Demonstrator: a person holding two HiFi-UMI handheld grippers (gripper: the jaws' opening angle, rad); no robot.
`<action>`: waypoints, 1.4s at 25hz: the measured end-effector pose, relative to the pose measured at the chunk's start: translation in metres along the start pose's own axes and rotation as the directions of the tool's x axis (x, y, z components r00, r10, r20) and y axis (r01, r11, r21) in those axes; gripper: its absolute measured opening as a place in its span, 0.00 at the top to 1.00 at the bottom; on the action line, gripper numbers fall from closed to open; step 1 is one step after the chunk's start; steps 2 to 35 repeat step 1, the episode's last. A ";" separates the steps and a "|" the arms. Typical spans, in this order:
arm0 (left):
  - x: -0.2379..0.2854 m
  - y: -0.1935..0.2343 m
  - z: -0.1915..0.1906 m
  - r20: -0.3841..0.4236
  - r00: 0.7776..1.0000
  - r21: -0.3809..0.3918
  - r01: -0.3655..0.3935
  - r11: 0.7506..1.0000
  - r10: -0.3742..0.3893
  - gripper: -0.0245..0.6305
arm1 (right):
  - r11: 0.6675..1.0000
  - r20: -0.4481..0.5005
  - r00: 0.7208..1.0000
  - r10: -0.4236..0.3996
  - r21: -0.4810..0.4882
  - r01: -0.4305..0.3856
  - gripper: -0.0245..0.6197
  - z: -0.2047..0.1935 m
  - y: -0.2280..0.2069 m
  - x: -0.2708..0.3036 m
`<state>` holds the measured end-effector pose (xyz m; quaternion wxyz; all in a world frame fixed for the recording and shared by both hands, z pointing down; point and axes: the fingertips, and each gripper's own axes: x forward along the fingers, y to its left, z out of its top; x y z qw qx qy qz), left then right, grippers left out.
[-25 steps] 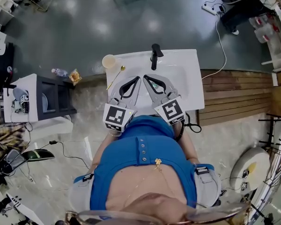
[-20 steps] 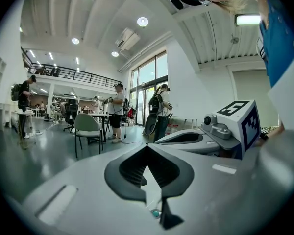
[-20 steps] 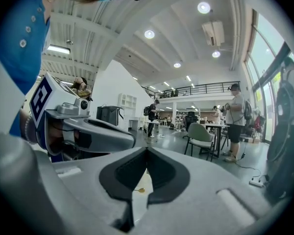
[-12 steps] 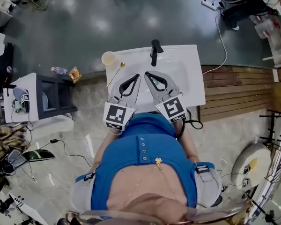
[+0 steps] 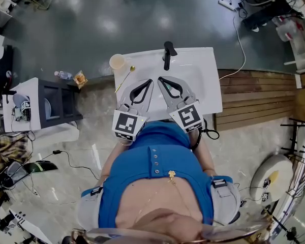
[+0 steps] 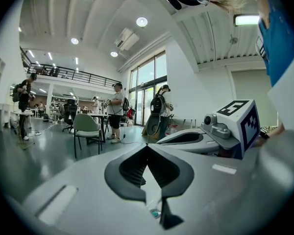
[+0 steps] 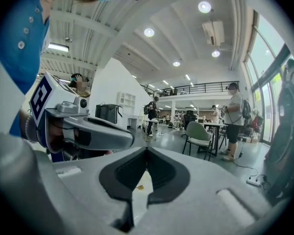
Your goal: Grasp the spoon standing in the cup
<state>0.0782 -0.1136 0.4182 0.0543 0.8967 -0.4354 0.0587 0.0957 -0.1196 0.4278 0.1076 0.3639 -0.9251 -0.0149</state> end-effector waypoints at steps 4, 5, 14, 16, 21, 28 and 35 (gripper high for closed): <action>0.000 0.000 -0.001 0.001 1.000 0.002 0.002 1.000 -0.002 0.96 | 1.000 0.001 1.000 -0.001 0.001 0.000 0.96 0.000 0.000 0.000; 0.000 0.000 -0.001 0.001 1.000 0.002 0.002 1.000 -0.002 0.96 | 1.000 0.001 1.000 -0.001 0.001 0.000 0.96 0.000 0.000 0.000; 0.000 0.000 -0.001 0.001 1.000 0.002 0.002 1.000 -0.002 0.96 | 1.000 0.001 1.000 -0.001 0.001 0.000 0.96 0.000 0.000 0.000; 0.000 0.000 -0.001 0.001 1.000 0.002 0.002 1.000 -0.002 0.96 | 1.000 0.001 1.000 -0.001 0.001 0.000 0.96 0.000 0.000 0.000; 0.000 0.000 -0.001 0.001 1.000 0.002 0.002 1.000 -0.002 0.96 | 1.000 0.001 1.000 -0.001 0.001 0.000 0.96 0.000 0.000 0.000; 0.000 0.000 -0.001 0.001 1.000 0.002 0.002 1.000 -0.002 0.96 | 1.000 0.001 1.000 -0.001 0.001 0.000 0.96 0.000 0.000 0.000; 0.000 0.000 -0.001 0.001 1.000 0.002 0.002 1.000 -0.002 0.96 | 1.000 0.001 1.000 -0.001 0.001 0.000 0.96 0.000 0.000 0.000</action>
